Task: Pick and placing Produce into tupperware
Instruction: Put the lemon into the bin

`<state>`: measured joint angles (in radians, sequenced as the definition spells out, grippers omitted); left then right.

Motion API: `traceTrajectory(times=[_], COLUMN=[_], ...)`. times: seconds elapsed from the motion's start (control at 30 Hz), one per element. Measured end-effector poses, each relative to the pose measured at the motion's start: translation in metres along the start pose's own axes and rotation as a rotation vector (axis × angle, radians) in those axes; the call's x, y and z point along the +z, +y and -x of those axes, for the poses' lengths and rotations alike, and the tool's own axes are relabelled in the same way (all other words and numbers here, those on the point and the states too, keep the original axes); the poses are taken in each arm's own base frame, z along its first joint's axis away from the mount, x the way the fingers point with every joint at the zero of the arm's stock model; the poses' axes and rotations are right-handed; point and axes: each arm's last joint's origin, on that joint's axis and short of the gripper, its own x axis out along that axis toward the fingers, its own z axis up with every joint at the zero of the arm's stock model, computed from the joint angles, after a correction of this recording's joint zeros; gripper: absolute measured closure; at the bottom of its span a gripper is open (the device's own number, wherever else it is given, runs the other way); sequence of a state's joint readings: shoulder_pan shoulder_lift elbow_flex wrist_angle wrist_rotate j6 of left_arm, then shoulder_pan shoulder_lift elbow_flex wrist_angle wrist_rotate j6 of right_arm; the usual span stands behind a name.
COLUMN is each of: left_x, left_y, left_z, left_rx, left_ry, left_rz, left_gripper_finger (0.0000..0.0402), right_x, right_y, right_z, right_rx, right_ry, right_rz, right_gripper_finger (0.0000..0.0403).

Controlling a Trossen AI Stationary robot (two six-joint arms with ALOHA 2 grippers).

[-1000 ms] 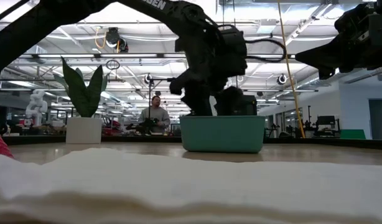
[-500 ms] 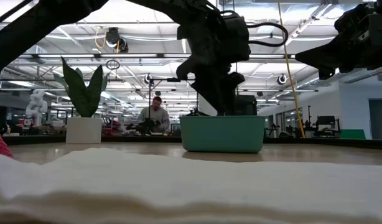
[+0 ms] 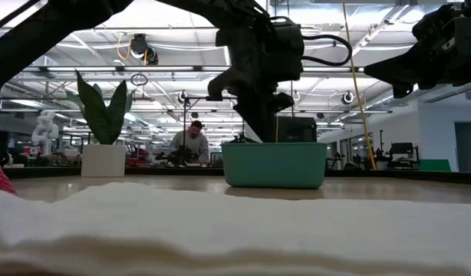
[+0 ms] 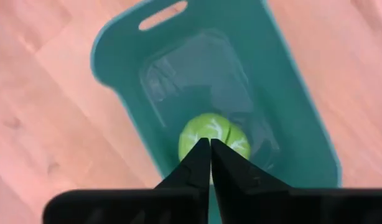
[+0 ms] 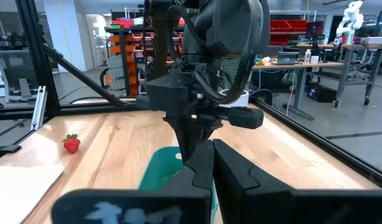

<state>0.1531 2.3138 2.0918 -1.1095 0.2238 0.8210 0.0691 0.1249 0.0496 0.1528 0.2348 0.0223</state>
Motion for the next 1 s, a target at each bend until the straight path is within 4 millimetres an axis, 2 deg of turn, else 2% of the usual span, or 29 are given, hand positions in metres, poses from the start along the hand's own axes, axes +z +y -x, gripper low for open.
traceTrajectory(times=[0.13,0.23,0.5,0.73,0.93,1.0], left_x=[0.0,0.004,0.02,0.017,0.007,0.003], left_y=[-0.002,-0.004,-0.022,-0.054,-0.077,-0.083], left_z=[0.001,0.01,0.09,0.171,0.218,0.228], left_rx=[0.061,0.091,0.185,0.293,0.351,0.36], left_ry=[0.08,0.114,0.024,-0.11,-0.2,-0.212], left_rz=[0.008,-0.002,0.026,0.087,0.121,0.131], left_gripper_finger=[0.0377,0.0376,0.0376,0.0376,0.0376,0.0376], right_x=[0.0,0.0,0.0,-0.001,-0.001,0.0], right_y=[0.0,0.0,0.0,0.0,0.0,0.0], right_z=[0.0,0.0,0.0,0.0,-0.001,-0.001], right_rx=[0.0,0.0,0.0,0.0,0.0,0.0], right_ry=[0.0,0.0,0.005,0.007,0.006,0.005], right_rz=[0.0,0.0,0.005,0.005,0.002,-0.001], right_gripper_finger=[0.0403,0.0403,0.0403,0.0403,0.0403,0.0403])
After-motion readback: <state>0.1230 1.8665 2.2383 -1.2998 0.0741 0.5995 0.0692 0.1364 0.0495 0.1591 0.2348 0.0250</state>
